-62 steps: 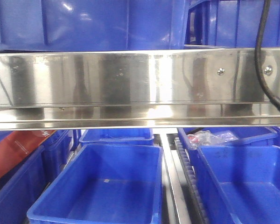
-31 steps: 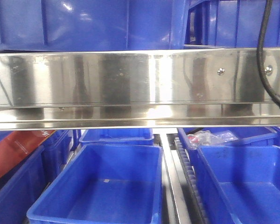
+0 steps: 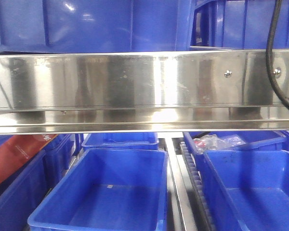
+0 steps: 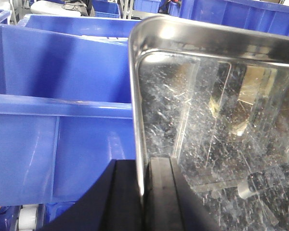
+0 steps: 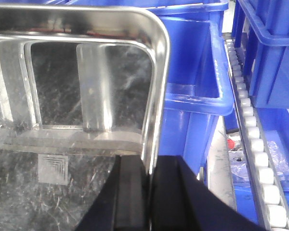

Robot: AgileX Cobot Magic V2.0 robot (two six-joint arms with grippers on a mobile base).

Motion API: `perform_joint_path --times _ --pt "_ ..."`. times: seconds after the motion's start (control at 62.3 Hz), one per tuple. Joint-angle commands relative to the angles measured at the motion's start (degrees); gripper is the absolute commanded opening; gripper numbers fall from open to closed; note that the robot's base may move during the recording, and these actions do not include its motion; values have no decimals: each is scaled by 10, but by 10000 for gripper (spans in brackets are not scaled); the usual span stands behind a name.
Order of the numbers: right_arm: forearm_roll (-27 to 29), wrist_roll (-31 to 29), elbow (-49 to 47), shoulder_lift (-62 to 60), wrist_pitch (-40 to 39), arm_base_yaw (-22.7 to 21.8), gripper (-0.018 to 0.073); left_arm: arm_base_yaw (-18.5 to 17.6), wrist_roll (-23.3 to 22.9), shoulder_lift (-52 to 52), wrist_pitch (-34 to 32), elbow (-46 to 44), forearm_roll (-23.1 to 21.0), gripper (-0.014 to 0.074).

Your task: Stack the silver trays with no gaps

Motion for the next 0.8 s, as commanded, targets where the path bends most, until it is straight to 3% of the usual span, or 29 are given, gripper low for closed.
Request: perform_joint_path --times 0.0,0.787 --pt "7 -15 0 -4 -59 7 -79 -8 4 -8 -38 -4 -10 -16" --pt "7 -15 0 -4 -59 7 -79 -8 4 -8 -38 -4 -10 -16"
